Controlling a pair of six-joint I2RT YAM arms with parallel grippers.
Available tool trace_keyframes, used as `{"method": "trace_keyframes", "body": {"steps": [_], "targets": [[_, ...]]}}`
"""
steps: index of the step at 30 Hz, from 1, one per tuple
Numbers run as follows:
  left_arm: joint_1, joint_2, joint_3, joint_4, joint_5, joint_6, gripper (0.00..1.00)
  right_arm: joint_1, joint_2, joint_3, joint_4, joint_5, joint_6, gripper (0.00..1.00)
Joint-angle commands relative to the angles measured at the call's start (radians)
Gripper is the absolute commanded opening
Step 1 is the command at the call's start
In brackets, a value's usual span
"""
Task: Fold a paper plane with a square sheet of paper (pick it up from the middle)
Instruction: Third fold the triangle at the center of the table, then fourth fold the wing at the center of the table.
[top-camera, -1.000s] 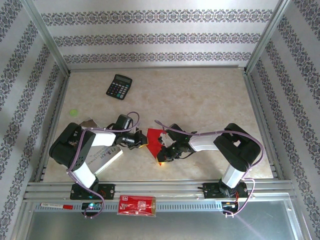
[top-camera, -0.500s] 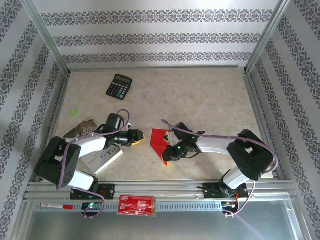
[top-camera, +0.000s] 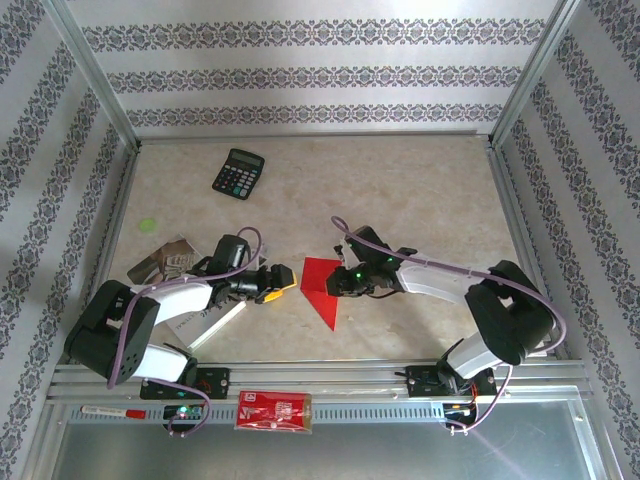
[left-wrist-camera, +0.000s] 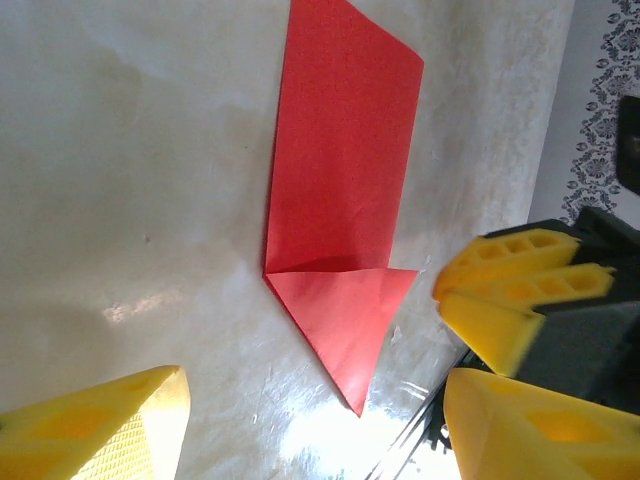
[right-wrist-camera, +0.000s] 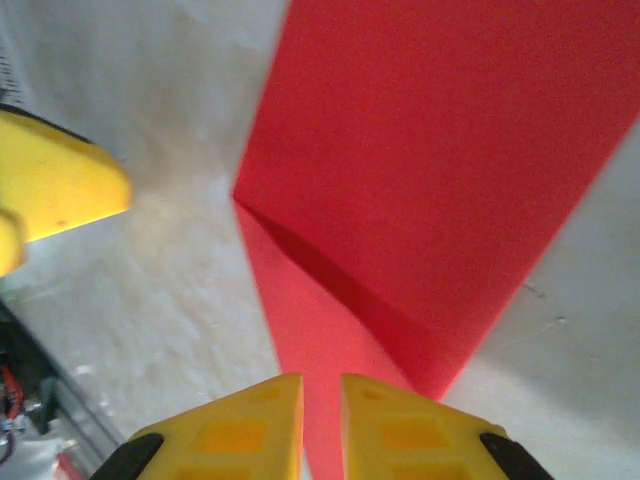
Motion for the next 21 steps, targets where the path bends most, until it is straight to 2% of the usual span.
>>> {"method": "trace_keyframes", "body": {"steps": [1,4,12,21], "targets": [[-0.028,0.045,0.05,-0.014,0.003,0.001,0.64,-0.001,0.044,0.029,-0.05,0.059,-0.009,0.14],[-0.052,0.09,0.095,-0.065,-0.005,0.018,0.57,-0.008,0.066,0.023,-0.064,0.084,-0.018,0.12],[-0.087,0.163,0.176,-0.131,-0.022,0.034,0.47,-0.02,0.08,-0.005,-0.064,0.101,-0.034,0.07],[-0.095,0.198,0.223,-0.227,-0.089,0.052,0.43,-0.024,0.09,-0.025,-0.039,0.093,-0.031,0.04]]}}
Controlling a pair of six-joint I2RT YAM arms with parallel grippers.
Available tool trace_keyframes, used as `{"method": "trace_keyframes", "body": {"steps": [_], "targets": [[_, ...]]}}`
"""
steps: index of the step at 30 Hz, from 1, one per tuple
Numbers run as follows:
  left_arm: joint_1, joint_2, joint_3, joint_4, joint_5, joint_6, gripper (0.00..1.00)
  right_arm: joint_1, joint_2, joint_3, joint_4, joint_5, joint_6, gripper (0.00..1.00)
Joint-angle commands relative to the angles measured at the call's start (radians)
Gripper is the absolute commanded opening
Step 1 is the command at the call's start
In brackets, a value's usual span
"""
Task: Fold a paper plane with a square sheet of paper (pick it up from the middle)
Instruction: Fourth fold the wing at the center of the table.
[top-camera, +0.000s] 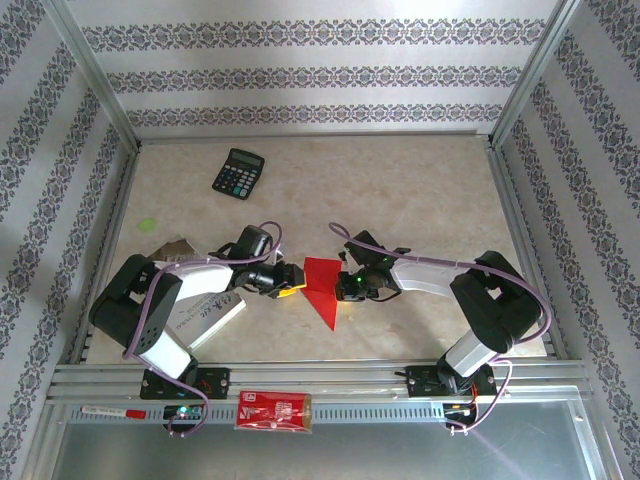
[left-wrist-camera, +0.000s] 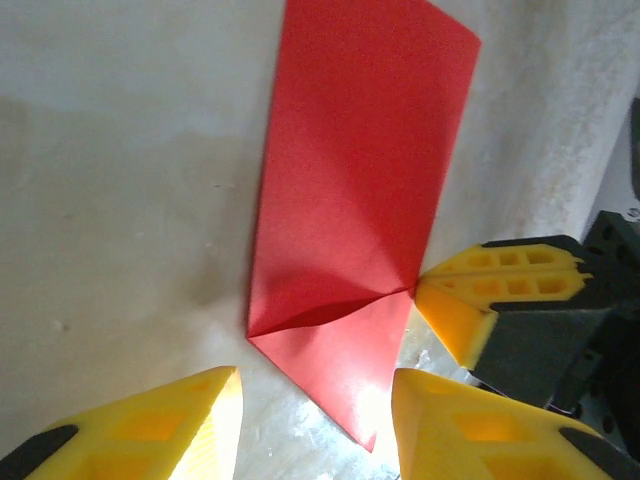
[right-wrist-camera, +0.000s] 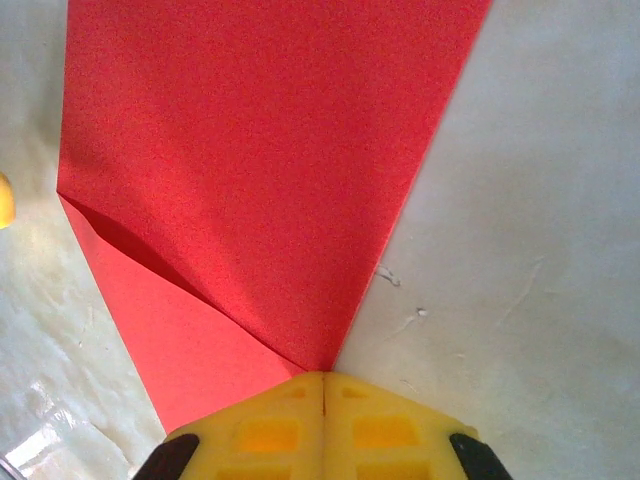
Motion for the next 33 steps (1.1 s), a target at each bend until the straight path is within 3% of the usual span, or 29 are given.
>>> {"method": "trace_keyframes", "body": {"steps": [1,17,33], "targets": [[-0.016,0.023,0.032,-0.063,-0.027,0.026,0.42,-0.011,0.024,-0.021,0.003,0.018,-0.02,0.04],[-0.034,0.089,0.071,0.008,0.038,0.006,0.36,-0.016,0.016,-0.039,0.01,0.019,-0.017,0.02],[-0.031,0.035,0.025,0.101,0.062,-0.002,0.39,-0.024,0.022,-0.038,0.008,0.014,-0.022,0.02]]}}
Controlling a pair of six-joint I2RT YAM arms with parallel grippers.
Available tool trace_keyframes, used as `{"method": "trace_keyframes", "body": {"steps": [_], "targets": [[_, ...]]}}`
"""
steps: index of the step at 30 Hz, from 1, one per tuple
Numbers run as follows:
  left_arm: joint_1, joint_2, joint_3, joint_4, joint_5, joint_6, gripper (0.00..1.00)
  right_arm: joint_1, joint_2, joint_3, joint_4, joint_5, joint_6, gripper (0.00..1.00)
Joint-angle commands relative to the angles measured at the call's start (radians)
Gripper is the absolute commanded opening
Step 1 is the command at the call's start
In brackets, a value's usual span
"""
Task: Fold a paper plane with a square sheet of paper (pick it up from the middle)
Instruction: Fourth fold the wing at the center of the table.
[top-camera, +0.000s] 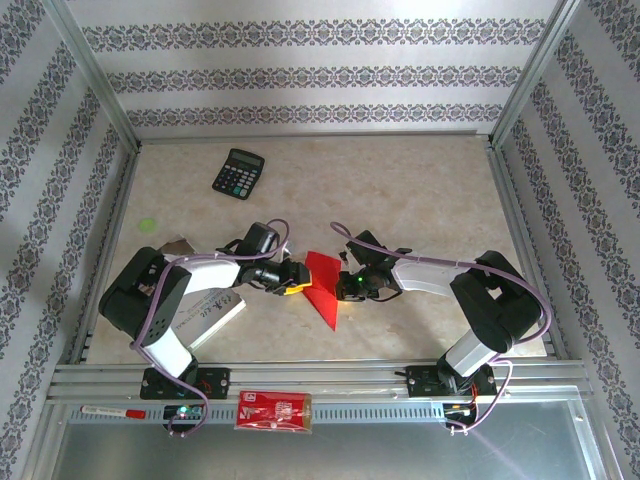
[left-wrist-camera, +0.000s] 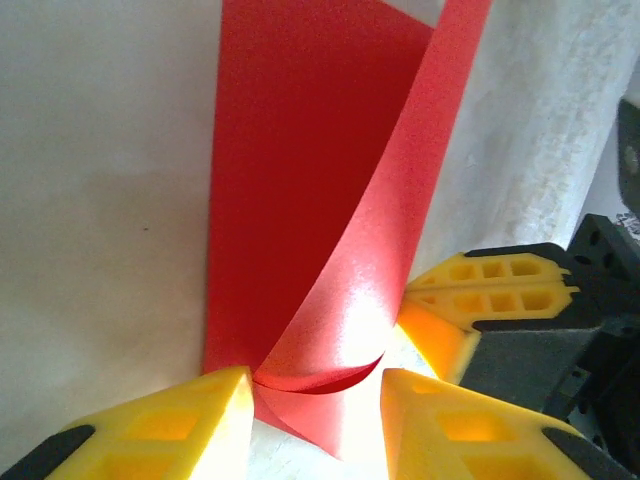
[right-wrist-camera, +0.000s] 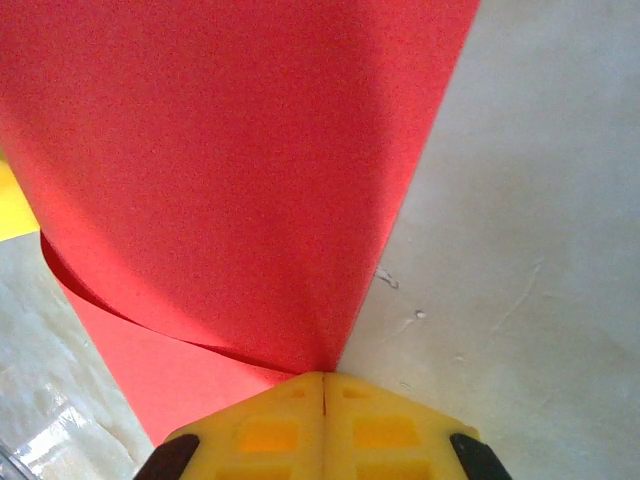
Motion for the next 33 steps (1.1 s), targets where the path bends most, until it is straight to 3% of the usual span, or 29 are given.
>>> {"method": "trace_keyframes", "body": {"steps": [1,18,24,33], "targets": [[-0.007,-0.021,-0.028,0.088,0.037,0.0,0.39,-0.01,0.019,-0.029,-0.012,0.035,-0.023,0.02],[0.068,0.077,-0.047,0.246,0.173,0.087,0.44,-0.019,0.015,-0.037,-0.019,0.036,-0.031,0.01],[0.085,0.079,-0.028,0.227,0.187,0.129,0.45,-0.021,0.016,-0.029,-0.028,0.037,-0.036,0.01],[0.082,0.065,-0.046,0.346,0.233,0.073,0.46,-0.028,0.022,-0.02,-0.037,0.035,-0.042,0.01]]}}
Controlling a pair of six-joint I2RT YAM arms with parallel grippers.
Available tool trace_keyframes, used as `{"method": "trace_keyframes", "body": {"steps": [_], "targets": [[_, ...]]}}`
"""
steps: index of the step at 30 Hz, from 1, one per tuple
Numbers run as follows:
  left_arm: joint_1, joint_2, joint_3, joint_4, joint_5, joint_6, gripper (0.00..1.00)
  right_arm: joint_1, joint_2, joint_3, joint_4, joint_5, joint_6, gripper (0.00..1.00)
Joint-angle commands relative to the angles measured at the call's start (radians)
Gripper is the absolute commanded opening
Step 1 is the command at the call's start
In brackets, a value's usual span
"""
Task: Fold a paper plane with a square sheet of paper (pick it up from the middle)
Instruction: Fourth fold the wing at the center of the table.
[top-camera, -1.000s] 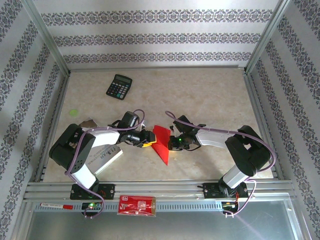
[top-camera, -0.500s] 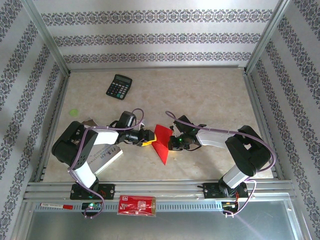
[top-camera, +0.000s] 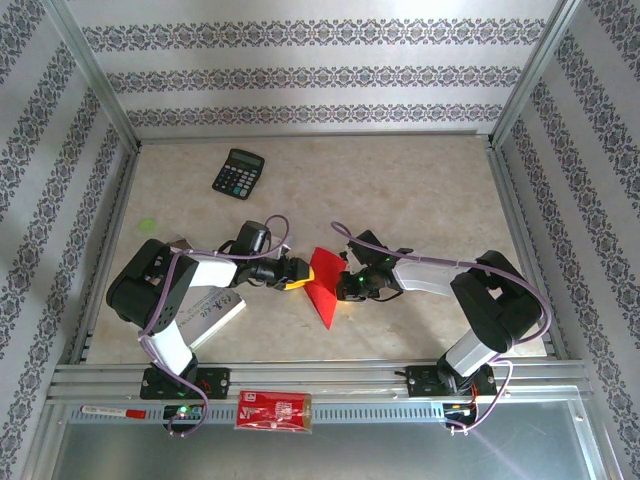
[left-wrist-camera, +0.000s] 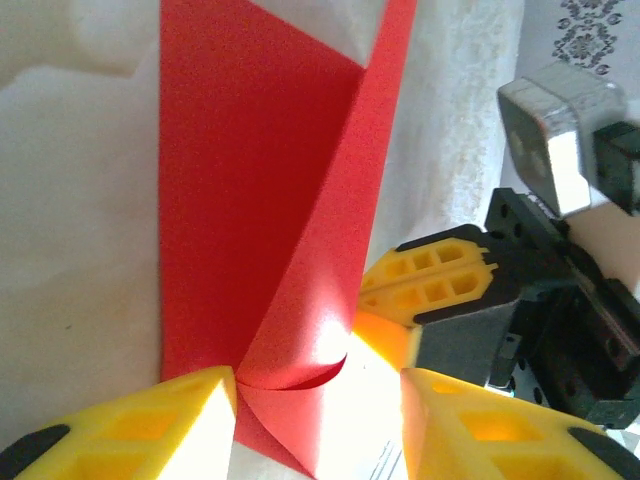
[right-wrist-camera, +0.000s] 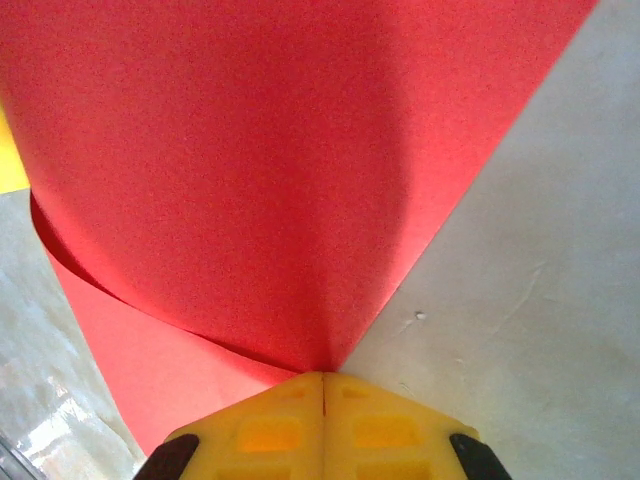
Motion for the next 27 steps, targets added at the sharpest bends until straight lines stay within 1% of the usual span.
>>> {"method": "trace_keyframes", "body": {"steps": [1,4,9,21,27], "targets": [[0.007,-0.008,0.0,0.107,0.047,-0.011,0.46,-0.015,0.024,-0.011,-0.045,0.049,-0.021,0.01],[-0.001,-0.003,-0.007,0.142,0.058,-0.025,0.46,-0.018,0.024,-0.007,-0.054,0.051,-0.026,0.01],[-0.011,-0.009,-0.013,0.15,0.067,-0.016,0.47,-0.024,0.026,-0.004,-0.061,0.052,-0.033,0.0],[-0.016,-0.068,-0.039,0.112,0.052,0.08,0.52,-0.039,0.047,0.02,-0.098,0.053,-0.057,0.0],[-0.042,-0.075,-0.044,0.113,0.047,0.067,0.53,-0.051,0.043,0.053,-0.146,0.075,-0.074,0.0]]}}
